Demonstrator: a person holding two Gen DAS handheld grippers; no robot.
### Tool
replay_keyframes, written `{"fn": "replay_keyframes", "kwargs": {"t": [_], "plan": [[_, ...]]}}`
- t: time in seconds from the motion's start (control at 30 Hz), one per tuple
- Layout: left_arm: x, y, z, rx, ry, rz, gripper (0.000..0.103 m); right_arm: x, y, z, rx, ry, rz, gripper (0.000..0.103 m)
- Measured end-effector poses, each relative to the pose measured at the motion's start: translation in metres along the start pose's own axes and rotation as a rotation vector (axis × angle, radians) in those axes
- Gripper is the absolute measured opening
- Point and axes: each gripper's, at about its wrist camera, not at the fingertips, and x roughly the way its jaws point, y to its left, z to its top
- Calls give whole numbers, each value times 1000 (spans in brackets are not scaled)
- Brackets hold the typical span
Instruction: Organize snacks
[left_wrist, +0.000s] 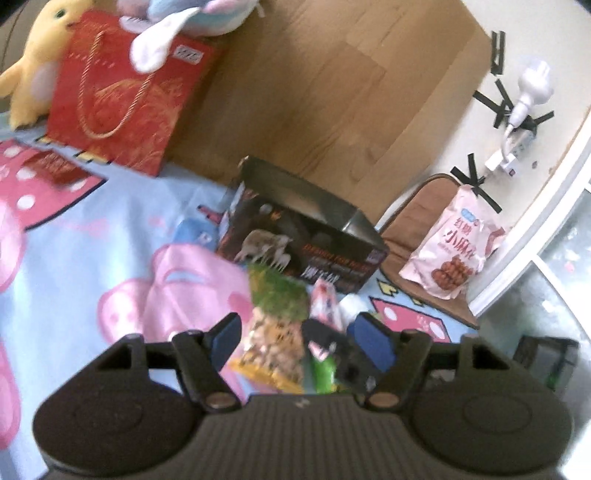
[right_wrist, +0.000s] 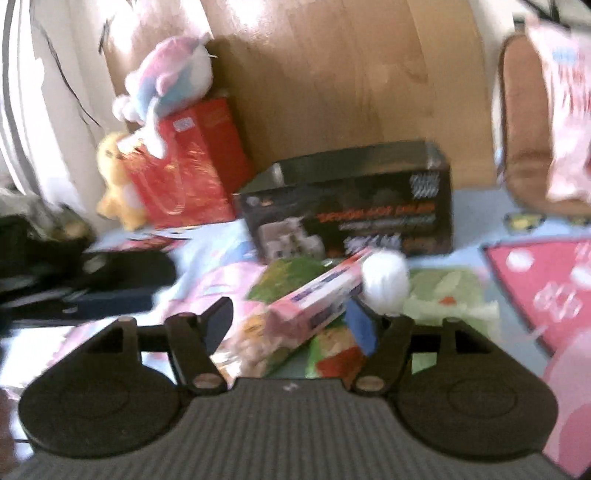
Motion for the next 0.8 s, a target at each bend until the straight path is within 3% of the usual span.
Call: {"fn": "replay_keyframes", "kwargs": {"t": [0.03, 0.13, 0.27, 0.43, 0.5, 0.6, 0.7, 0.8], "plan": [[-3, 2, -2, 0, -2, 0, 70, 2, -3, 0, 0, 6, 2, 43], [-10, 6, -6, 18, -12, 15, 70, -8, -11, -4, 6, 14, 22, 32], [-12, 11, -12, 18, -2, 16, 70, -41, -23, -15, 3, 4, 103, 28], [-10, 9, -24, 45, 12, 25, 70, -82, -42, -42, -27, 67, 373, 28], [-8, 5, -28, 66, 26, 21, 70, -96, -53, -56, -38, 98, 424, 28], [-4, -2, -36, 100, 49, 20, 70, -112, -71, -69, -16, 103, 353, 30], [3, -10, -45, 125, 78, 17, 70, -125, -91, -74, 77, 51, 239, 45], [8, -17, -50, 155, 88, 29, 69, -133, -103, -77, 159, 26, 230, 45]]}}
